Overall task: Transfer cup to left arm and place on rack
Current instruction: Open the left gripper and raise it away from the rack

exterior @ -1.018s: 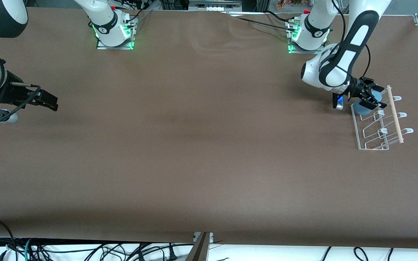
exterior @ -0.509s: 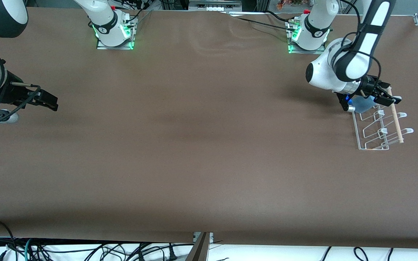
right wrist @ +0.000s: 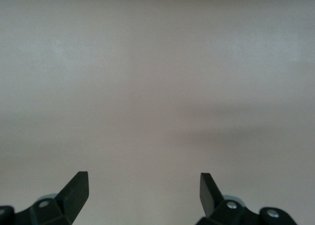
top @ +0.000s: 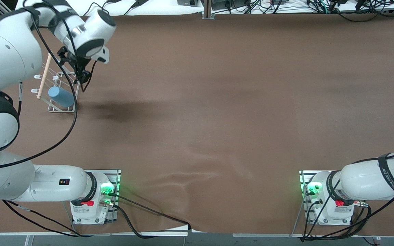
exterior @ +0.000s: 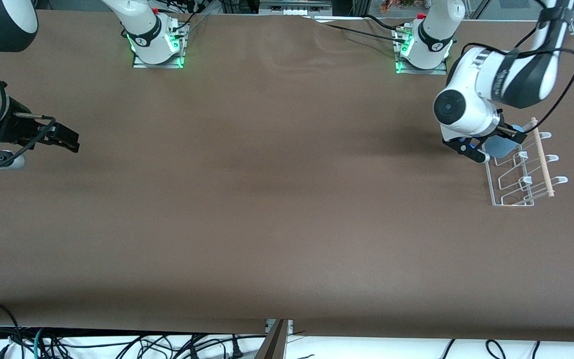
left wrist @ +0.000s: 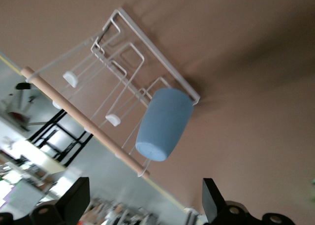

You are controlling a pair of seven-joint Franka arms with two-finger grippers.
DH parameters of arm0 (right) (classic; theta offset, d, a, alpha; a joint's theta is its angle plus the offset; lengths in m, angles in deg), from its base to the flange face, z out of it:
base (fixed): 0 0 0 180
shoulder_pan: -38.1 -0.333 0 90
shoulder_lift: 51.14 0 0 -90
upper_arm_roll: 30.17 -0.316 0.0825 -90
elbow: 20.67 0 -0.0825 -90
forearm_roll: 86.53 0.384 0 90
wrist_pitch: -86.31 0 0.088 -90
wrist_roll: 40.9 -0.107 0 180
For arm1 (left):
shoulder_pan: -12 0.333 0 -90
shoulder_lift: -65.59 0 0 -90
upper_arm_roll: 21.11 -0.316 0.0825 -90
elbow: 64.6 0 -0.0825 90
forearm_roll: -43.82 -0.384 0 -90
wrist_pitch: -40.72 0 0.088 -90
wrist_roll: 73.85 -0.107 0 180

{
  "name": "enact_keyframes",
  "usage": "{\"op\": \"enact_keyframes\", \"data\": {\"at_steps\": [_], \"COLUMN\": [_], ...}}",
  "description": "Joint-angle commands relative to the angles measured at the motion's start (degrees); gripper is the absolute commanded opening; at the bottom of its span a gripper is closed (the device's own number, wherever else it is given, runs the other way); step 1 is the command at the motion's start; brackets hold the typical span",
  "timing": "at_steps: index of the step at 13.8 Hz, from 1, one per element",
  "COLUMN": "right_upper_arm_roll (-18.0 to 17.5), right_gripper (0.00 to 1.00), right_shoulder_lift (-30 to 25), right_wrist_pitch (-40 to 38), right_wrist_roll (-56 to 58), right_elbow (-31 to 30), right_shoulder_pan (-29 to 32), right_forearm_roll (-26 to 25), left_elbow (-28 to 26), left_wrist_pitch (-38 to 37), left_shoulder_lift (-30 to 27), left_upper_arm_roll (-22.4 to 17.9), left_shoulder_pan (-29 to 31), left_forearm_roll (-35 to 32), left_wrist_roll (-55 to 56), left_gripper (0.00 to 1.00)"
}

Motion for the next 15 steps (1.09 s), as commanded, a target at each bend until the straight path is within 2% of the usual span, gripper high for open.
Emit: {"op": "enact_keyframes", "data": {"at_steps": [1, 4, 7, 11, 13, 15], "right_upper_arm_roll": [-0.95, -0.95, -0.95, -0.95, -0.95, -0.95], "right_gripper": [1.00, 1.00, 1.00, 1.00, 1.00, 1.00], "right_shoulder_lift": [-0.03, -0.03, -0.03, 0.06, -0.03, 0.06], "right_wrist_pitch": [-0.77, -0.77, -0.77, -0.77, -0.77, -0.77], "right_wrist_roll": [1.06, 2.02, 2.20, 2.20, 2.20, 2.20], "right_elbow": [0.82, 0.82, 0.91, 0.91, 0.82, 0.99], "right_shoulder_pan": [1.05, 1.05, 1.05, 1.05, 1.14, 1.14], "right_forearm_roll": [-0.73, -0.73, -0.64, -0.55, -0.55, -0.46], "left_elbow": [7.77, 16.47, 25.00, 32.22, 33.46, 32.77], "left_wrist_pitch": [-0.21, -0.12, -0.04, -3.27, -3.99, -3.90], "left_shoulder_lift": [0.04, 0.04, 0.04, -0.14, -0.14, -0.57], "left_upper_arm_roll": [-0.27, -1.75, -6.75, -12.99, -14.33, -14.24], "left_shoulder_pan": [0.17, 0.17, 0.09, -1.84, -2.29, -3.16], "left_forearm_roll": [9.49, 22.23, 34.54, 43.51, 43.81, 39.01], "left_wrist_roll": [-1.02, -0.58, -0.58, -0.23, 3.27, 5.83], "left_gripper": [1.00, 1.00, 1.00, 1.00, 1.00, 1.00]}}
